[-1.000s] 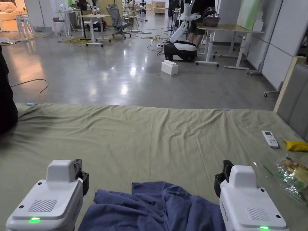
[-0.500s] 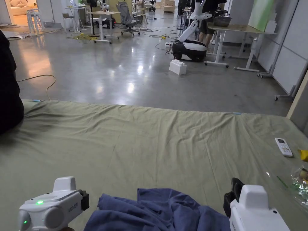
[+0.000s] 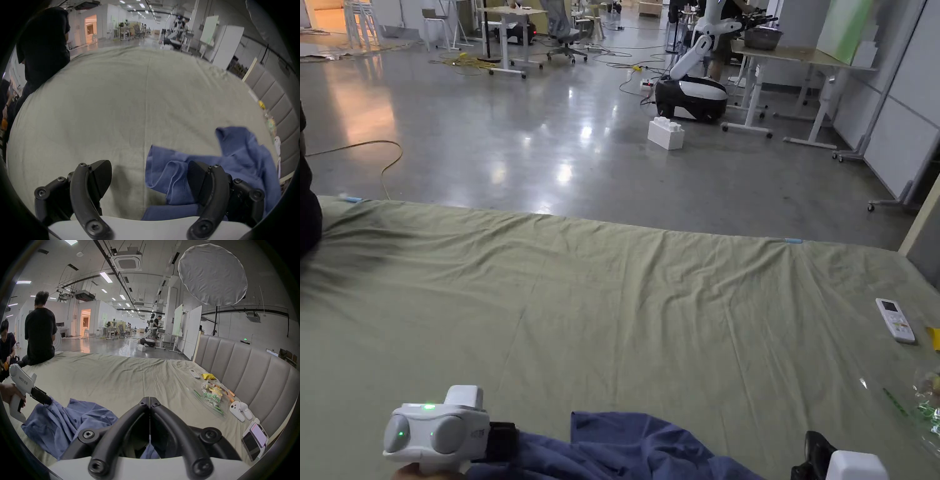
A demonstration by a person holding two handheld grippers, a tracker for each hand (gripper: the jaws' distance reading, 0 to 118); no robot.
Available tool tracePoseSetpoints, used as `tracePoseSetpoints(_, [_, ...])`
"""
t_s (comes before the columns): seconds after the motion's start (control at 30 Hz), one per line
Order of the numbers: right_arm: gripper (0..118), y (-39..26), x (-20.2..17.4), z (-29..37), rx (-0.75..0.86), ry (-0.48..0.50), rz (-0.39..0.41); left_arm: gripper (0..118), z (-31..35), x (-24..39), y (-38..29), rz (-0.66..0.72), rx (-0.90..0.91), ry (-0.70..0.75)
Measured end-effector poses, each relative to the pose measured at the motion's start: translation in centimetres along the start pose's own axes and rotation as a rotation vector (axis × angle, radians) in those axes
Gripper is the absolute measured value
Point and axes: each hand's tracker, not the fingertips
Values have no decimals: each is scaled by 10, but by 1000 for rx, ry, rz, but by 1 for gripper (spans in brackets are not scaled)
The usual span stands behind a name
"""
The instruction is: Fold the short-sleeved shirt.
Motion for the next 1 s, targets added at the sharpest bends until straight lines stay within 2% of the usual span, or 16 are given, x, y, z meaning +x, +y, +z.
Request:
tracePoseSetpoints(0.07, [1, -4, 3, -2, -15, -7, 1, 93, -13, 4, -7, -40, -45, 46])
tracePoseSetpoints(0.1, [1, -5, 5, -3, -20, -10, 1, 93, -10, 7, -10, -50, 4, 49])
tracePoseSetpoints(0.17, [1, -8, 7, -4, -27, -15, 4, 83, -4, 16, -11, -64, 17, 67])
tracePoseSetpoints(0.27, [1, -11, 11, -7, -38, -18, -4, 43, 3, 29, -16, -147, 57, 37])
tracePoseSetpoints(0.3, [1, -11, 11, -8, -42, -18, -12, 21, 4, 33, -17, -168, 59, 19])
tracePoseSetpoints(0.33, [1, -12, 12, -9, -48, -18, -23, 11, 5, 34, -17, -176, 60, 14])
tracePoseSetpoints(0.5, [1, -15, 23, -15, -88, -5, -44, 9, 22, 26, -17, -148, 76, -52])
tracePoseSetpoints(0.6, [1, -20, 34, -33, -205, 42, -51, 9, 49, 19, -18, -127, 146, -69])
tracePoseSetpoints(0.63, [2, -25, 37, -39, -276, 52, -80, 9, 59, 16, -18, -110, 167, -94])
tracePoseSetpoints(0.67, [4, -26, 39, -46, -270, 52, -61, 9, 68, 13, -19, -87, 189, -115])
tracePoseSetpoints(0.77, [33, -36, 45, -74, -387, 92, -43, 9, 89, 7, -23, -73, 235, -138])
tracePoseSetpoints(0.87, [42, -53, 44, -103, -534, 161, -28, 9, 105, 7, -29, -65, 259, -149])
tracePoseSetpoints(0.9, [56, -60, 42, -112, -582, 163, -13, 9, 109, 8, -31, -65, 265, -151])
tracePoseSetpoints(0.93, [64, -67, 40, -119, -602, 156, 4, 9, 112, 8, -33, -68, 270, -149])
tracePoseSetpoints(1.0, [65, -83, 34, -132, -694, 140, 49, 9, 114, 10, -36, -73, 275, -142])
